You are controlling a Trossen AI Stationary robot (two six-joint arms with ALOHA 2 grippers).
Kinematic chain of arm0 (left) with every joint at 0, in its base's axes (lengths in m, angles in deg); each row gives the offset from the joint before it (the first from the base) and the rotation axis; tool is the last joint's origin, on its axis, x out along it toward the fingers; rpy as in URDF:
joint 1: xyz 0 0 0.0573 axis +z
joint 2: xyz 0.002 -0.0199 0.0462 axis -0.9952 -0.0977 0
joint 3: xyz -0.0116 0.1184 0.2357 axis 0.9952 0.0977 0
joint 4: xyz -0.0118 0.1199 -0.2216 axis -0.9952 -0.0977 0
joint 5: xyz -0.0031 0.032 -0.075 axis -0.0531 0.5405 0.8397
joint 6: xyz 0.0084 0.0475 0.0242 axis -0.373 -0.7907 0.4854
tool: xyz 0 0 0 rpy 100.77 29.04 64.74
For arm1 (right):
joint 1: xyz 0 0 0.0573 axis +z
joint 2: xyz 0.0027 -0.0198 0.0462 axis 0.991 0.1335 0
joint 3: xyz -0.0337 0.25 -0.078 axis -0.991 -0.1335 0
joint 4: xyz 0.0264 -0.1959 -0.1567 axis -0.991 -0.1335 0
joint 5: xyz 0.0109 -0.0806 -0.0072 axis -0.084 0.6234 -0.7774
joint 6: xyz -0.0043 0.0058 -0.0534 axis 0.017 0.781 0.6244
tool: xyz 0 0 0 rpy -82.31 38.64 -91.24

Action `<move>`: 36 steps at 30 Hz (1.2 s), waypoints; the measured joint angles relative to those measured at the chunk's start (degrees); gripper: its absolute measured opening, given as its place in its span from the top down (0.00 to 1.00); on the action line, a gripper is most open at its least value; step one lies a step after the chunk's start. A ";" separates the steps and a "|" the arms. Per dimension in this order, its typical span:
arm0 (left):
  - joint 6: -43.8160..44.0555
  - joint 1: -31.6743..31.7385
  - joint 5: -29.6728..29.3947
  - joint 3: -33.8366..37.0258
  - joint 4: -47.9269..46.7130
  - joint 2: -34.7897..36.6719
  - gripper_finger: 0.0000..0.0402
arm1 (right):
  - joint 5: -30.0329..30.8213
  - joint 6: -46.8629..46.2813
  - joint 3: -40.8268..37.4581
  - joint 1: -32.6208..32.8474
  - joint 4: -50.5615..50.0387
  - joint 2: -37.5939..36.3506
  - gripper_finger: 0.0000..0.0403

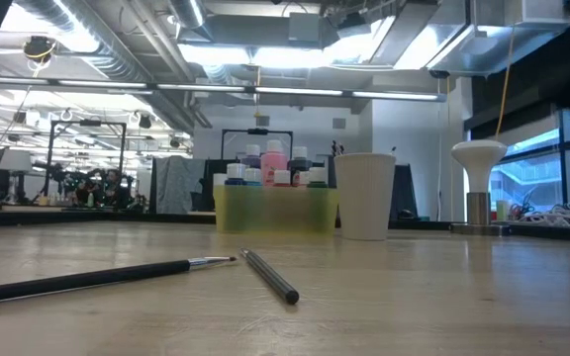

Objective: Pick & Place Paint Supplies
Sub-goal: Put the black paintbrush into the white cup

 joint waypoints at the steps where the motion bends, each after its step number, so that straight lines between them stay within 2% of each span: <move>1: 0.00 0.00 0.00 0.00 0.03 0.00 0.44 | 1.94 -0.04 1.47 0.18 -1.46 0.02 1.00; 4: 0.01 0.00 0.00 0.00 0.08 0.00 0.44 | 10.46 -0.47 6.87 1.23 -7.13 -0.07 1.00; 7: 0.00 -0.02 0.00 0.00 0.11 0.00 0.44 | 18.85 -0.70 12.59 2.60 -17.13 -0.18 1.00; 10: 0.02 -0.01 0.00 0.00 0.11 0.00 0.44 | 22.92 -5.83 17.83 3.21 -31.65 -1.31 1.00; 13: 0.02 -0.02 0.00 0.00 0.11 0.00 0.44 | 25.91 -8.96 21.78 3.24 -40.62 -3.83 1.00; 18: 0.00 -0.02 0.00 0.00 0.13 0.00 0.44 | 36.78 -6.92 24.18 3.40 -43.90 -11.31 1.00; 21: 0.02 -0.01 0.00 0.00 0.13 0.00 0.44 | 47.82 -9.64 24.05 2.56 -47.27 -17.32 1.00; 24: 0.01 -0.01 0.01 0.00 0.13 0.00 0.44 | 58.34 -17.23 23.03 1.59 -53.05 -24.76 1.00; 28: 0.00 -0.02 0.00 0.00 0.17 0.00 0.44 | 69.88 -21.79 17.20 0.61 -50.88 -36.02 1.00; 32: 0.00 0.00 0.00 0.00 0.34 0.00 0.44 | 71.42 -29.58 8.26 -0.58 -51.11 -43.98 1.00; 36: 0.00 0.00 0.00 0.00 0.32 0.00 0.44 | 71.41 -38.38 -2.08 -2.74 -50.89 -48.31 1.00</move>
